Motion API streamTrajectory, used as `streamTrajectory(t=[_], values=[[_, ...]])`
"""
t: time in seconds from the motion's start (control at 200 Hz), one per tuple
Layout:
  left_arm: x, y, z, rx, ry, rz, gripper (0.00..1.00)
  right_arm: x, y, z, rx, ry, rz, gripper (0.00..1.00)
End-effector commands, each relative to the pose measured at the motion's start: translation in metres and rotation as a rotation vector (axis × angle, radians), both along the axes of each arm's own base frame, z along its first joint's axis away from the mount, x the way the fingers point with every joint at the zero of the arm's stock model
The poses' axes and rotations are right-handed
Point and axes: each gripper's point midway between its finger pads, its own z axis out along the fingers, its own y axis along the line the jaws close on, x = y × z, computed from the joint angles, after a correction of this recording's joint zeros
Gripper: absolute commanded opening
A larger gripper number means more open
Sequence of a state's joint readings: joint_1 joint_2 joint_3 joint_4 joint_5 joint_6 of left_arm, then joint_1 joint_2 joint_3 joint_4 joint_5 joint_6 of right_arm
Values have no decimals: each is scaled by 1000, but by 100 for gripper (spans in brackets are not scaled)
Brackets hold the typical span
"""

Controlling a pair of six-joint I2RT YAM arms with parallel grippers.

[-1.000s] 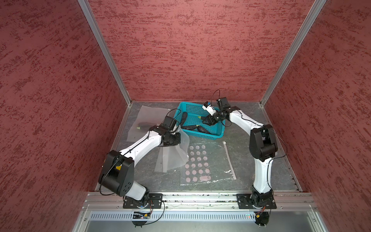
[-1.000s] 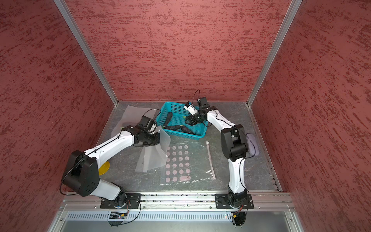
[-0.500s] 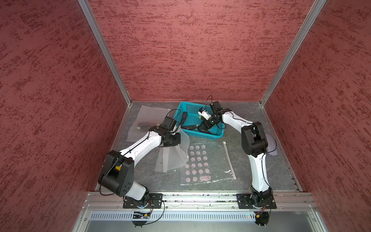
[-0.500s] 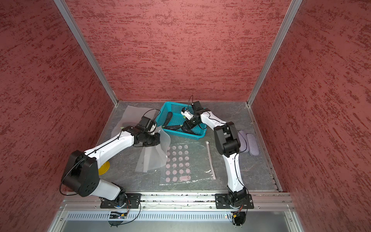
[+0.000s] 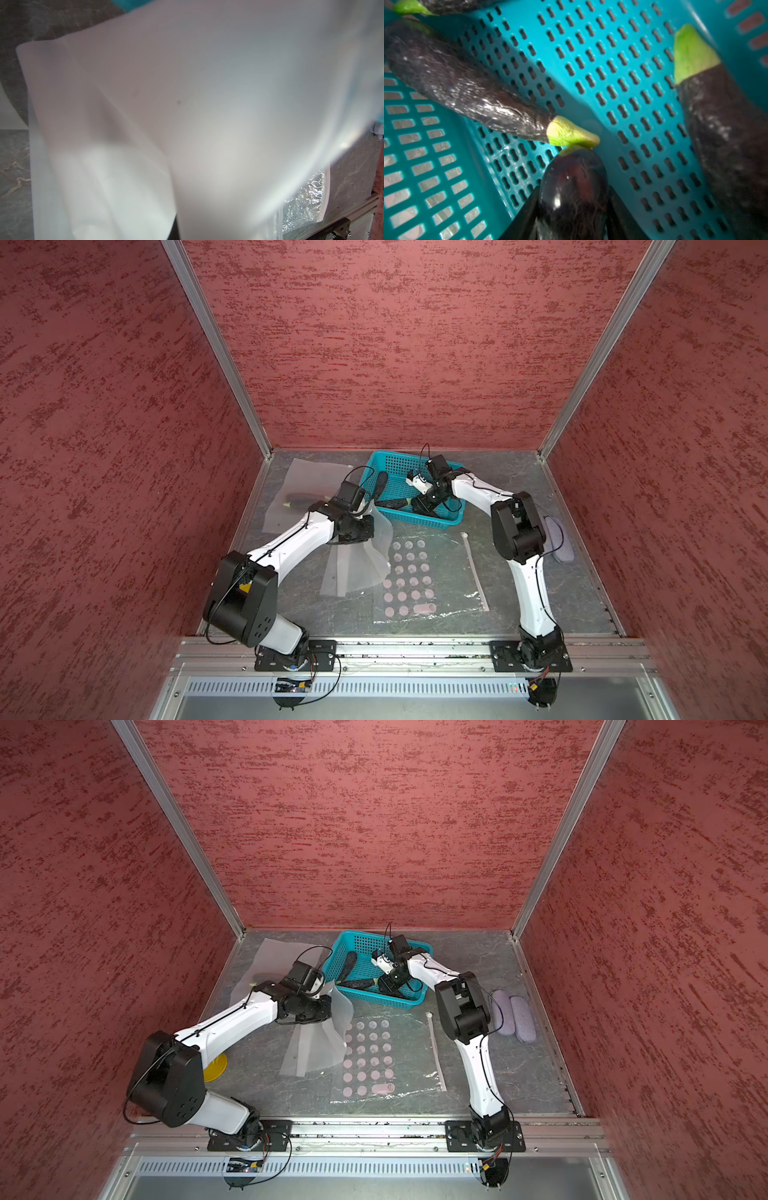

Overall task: Place the eggplant in a zip-top bag and seal the zipper
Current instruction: Pick up the eggplant from the basket, then place the eggplant in the zipper food storage bag.

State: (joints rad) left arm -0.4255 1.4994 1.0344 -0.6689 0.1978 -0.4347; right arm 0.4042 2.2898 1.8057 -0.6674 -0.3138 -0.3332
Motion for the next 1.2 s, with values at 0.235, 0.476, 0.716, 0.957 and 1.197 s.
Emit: streamTrajectory(t=[0.235,0.476,0.716,0.957,1.197], values=[[3,1,9,-16,-35,6,0,12,9,38,86,-60,-34,33],[3,-1,16,-31,-38,11,0,29,13,104,217,-199,-80,32],[5,-8,28,-82,-20,31,0,35,16,163,337,-299,-121,32],[10,-19,45,-163,7,54,0,14,29,263,634,-457,-85,32],[16,-30,70,-270,9,101,0,-34,38,344,998,-523,12,33]])
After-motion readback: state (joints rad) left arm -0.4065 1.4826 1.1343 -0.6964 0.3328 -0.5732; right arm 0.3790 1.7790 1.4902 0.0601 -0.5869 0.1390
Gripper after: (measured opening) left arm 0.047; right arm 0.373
